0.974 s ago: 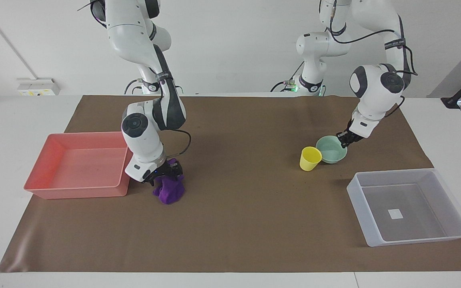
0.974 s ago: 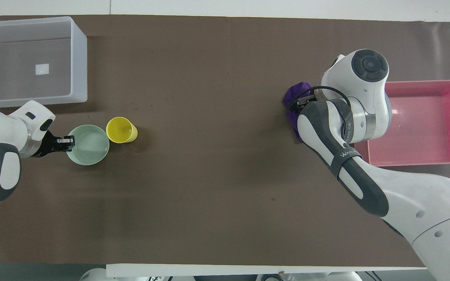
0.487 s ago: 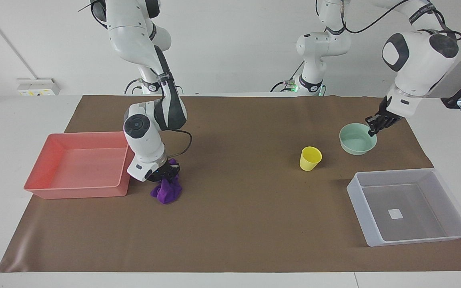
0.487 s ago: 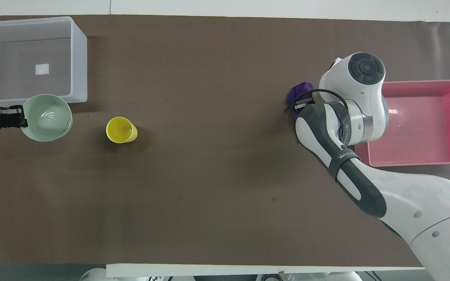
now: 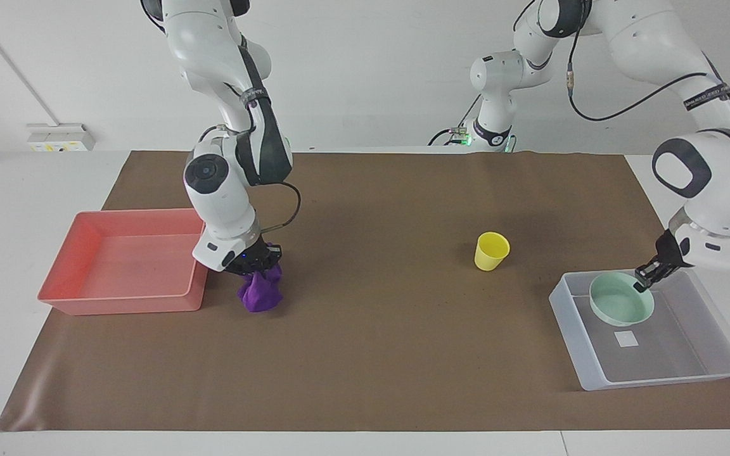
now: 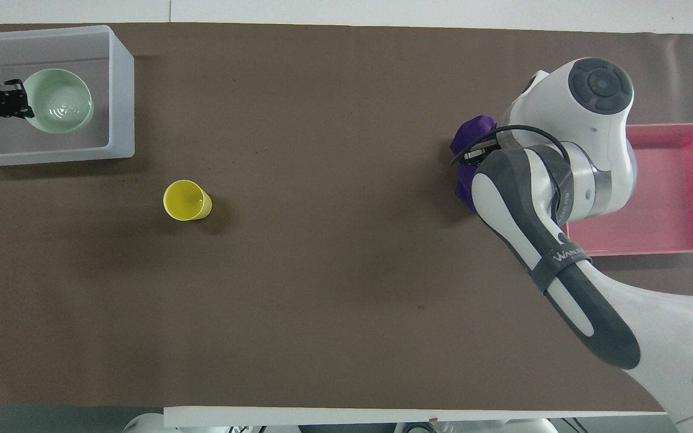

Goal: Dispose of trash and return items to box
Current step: 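Lift the green bowl into the clear box with the left gripper, then carry the purple cloth into the pink box with the right gripper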

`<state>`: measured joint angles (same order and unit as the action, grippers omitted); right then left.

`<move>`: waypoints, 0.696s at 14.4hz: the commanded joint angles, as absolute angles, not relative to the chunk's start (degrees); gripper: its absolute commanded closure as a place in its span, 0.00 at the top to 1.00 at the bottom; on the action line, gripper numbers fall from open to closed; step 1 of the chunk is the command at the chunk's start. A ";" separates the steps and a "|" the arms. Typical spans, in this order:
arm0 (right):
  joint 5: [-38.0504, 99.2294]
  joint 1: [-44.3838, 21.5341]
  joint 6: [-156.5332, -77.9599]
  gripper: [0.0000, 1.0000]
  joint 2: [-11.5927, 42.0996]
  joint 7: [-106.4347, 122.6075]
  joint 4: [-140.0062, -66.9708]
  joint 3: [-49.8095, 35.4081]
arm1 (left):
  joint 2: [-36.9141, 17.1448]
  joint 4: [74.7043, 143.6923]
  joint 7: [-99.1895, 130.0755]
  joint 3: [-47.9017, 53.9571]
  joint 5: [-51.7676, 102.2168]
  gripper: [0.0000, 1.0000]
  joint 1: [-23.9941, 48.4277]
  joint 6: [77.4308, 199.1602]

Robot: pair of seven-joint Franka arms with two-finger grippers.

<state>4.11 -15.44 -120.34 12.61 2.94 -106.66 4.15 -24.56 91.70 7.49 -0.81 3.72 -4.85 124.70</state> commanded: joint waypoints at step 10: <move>3.16 0.06 -102.22 0.01 -0.26 9.30 -100.37 4.57 | -16.12 92.45 5.80 -0.70 3.78 1.00 -3.78 114.84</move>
